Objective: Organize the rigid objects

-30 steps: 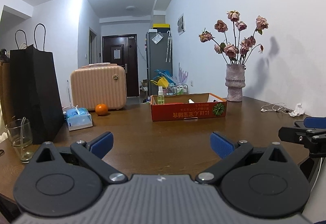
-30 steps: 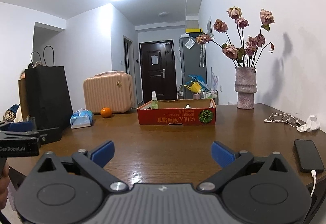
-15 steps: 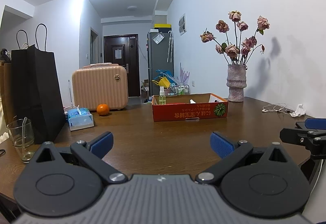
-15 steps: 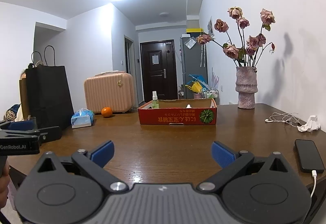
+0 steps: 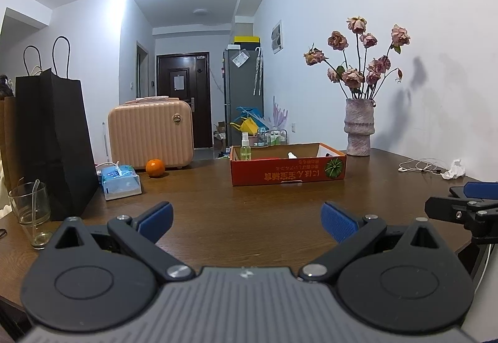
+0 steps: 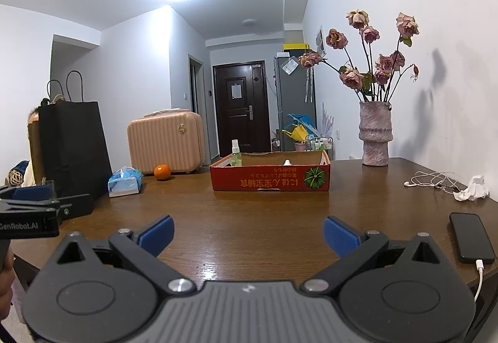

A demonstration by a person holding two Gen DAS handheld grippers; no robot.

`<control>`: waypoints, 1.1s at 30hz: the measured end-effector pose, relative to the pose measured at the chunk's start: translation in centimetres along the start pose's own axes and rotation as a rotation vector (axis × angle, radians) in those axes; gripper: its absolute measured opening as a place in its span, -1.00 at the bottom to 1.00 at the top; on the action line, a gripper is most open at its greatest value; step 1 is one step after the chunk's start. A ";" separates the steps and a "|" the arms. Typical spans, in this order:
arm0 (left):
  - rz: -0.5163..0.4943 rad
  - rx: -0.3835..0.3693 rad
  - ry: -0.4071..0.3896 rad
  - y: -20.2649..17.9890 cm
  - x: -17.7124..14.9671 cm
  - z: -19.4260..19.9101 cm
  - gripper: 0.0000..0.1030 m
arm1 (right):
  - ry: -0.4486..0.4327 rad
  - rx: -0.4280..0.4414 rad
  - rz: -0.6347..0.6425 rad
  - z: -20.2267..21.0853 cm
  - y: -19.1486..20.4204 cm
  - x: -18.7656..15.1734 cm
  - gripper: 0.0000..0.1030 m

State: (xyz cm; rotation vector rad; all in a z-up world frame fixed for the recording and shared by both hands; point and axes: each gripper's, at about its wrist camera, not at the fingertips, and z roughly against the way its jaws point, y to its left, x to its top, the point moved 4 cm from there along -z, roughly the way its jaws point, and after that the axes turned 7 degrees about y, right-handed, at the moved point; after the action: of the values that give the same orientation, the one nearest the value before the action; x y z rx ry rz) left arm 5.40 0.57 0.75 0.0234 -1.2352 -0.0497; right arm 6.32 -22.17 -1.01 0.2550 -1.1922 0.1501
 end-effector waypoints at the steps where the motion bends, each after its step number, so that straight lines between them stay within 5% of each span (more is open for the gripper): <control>1: 0.000 0.000 0.000 0.0 0.0 0.0 1.00 | 0.000 0.000 0.001 0.0 0.0 0.0 0.99; 33: 0.001 -0.017 0.009 -0.1 0.1 0.3 1.00 | 0.008 0.001 -0.002 -0.3 -0.1 0.0 1.00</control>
State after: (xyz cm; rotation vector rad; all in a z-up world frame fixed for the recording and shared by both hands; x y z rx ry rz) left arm 5.12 0.44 0.97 0.0082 -1.2261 -0.0587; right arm 6.58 -22.24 -1.16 0.2559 -1.1837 0.1497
